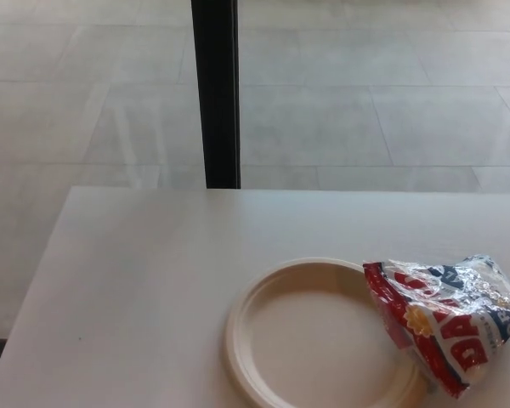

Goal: The robot uses its right hand to pick up a bag of sunflower seeds kept in the middle of the desk and tilts it over a plate kept next to it to pour out a few seeds and then puts the bag of seeds back on the desk

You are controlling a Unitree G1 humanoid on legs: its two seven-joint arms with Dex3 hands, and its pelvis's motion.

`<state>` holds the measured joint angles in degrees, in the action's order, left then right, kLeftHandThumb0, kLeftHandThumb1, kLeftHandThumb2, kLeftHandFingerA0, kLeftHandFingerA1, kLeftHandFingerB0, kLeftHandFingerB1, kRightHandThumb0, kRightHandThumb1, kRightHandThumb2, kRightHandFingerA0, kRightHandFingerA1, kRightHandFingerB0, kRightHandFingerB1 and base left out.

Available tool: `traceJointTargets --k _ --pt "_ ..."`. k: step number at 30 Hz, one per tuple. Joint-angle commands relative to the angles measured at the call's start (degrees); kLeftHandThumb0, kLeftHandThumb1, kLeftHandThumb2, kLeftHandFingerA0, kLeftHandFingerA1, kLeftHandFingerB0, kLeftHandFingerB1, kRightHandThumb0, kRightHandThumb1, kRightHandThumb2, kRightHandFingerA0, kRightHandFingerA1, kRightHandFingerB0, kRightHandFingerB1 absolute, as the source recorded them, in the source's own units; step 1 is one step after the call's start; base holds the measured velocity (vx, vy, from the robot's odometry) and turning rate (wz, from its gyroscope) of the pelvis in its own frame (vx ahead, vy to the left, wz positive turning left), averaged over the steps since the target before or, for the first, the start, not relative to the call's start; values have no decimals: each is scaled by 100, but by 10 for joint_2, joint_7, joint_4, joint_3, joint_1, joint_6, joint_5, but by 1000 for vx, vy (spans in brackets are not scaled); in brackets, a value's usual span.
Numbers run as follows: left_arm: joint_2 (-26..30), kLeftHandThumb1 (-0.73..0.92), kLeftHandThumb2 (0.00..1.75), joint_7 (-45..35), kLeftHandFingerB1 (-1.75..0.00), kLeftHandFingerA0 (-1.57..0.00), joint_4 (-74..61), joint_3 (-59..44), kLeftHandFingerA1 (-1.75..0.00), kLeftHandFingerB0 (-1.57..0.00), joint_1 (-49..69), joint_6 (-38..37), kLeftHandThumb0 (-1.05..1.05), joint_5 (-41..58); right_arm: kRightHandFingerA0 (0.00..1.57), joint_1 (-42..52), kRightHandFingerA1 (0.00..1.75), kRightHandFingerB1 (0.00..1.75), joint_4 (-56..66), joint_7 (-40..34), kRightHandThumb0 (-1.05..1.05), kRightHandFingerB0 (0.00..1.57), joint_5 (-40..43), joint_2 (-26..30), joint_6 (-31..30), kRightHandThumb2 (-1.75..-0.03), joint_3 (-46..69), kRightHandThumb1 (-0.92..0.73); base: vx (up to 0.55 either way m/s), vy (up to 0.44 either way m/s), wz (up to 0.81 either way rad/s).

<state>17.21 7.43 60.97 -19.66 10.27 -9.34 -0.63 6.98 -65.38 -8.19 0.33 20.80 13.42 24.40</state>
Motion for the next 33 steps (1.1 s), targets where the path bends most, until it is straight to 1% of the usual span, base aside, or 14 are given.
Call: traceJointTargets --k 1,2,3,5,16,17,18,20,24,28,29,30,31,33 --pt "8 36 94 -5 -58 -46 15 -40 -82 -14 -17 4 -42 53 18 -13 59 32 -11 41 -72 1 73 17 5 -85 51 -46 0 0 0" --pt "9 36 94 -23 -58 -46 18 -47 -82 -14 -23 21 -42 64 18 -20 59 32 -11 73 -72 1 101 19 -7 -85 74 -46 0 0 0" --pt "10 52 76 -38 -50 -13 22 -56 -71 -5 -27 27 -45 73 2 -23 16 25 -12 76 -80 0 106 23 -10 -92 83 -49 0 0 0" --pt "18 56 75 -66 -43 -1 22 -48 -52 -2 -27 40 -53 65 0 -29 0 8 -7 89 -98 0 126 32 -6 -94 108 -57 0 0 0" --pt "19 50 81 -147 -38 0 17 -60 -37 -2 -18 19 -66 92 0 -117 0 10 1 46 -105 0 120 149 -20 -101 142 -60 0 0 0" --pt "16 47 85 -155 -38 0 7 -68 -50 0 -14 21 -66 104 0 -137 0 0 19 55 -97 0 136 162 -24 -63 153 -64 0 0 0" --pt "14 47 85 -152 -41 0 3 -69 -52 0 -13 23 -65 104 0 -157 0 5 44 70 -104 0 141 173 0 -98 156 -60 0 0 0" --pt "15 47 85 -151 -43 0 3 -67 -42 -1 -11 21 -60 103 0 -167 5 13 67 73 -96 0 126 184 8 -95 143 -56 0 0 0" --pt "20 49 81 -131 -47 0 3 -52 -57 -1 -9 25 -59 87 0 -200 5 25 145 89 -96 0 106 196 14 -99 103 -54 0 0 0" --pt "20 52 80 -119 -50 -4 0 -44 -60 -4 -8 33 -55 81 0 -240 6 0 256 95 -105 0 30 210 54 -101 7 -58 0 0 0" --pt "21 39 99 -118 -52 -6 11 -44 -59 0 -14 30 -54 81 0 -249 15 15 295 117 -105 0 17 217 36 -100 -24 -58 0 0 0" --pt "24 38 98 -118 -53 -7 18 -42 -59 0 -16 25 -55 79 0 -262 0 2 315 137 -99 0 -1 225 44 -74 -54 -47 0 0 0" --pt "24 38 98 -118 -53 -7 19 -42 -59 0 -17 24 -55 80 0 -261 0 2 319 136 -99 0 0 227 43 -74 -59 -47 0 0 0" --pt "21 42 90 -113 -53 -28 21 -50 -72 -6 -24 36 -55 91 0 -266 0 8 342 130 -102 0 -20 233 36 -76 -85 -45 0 0 0"
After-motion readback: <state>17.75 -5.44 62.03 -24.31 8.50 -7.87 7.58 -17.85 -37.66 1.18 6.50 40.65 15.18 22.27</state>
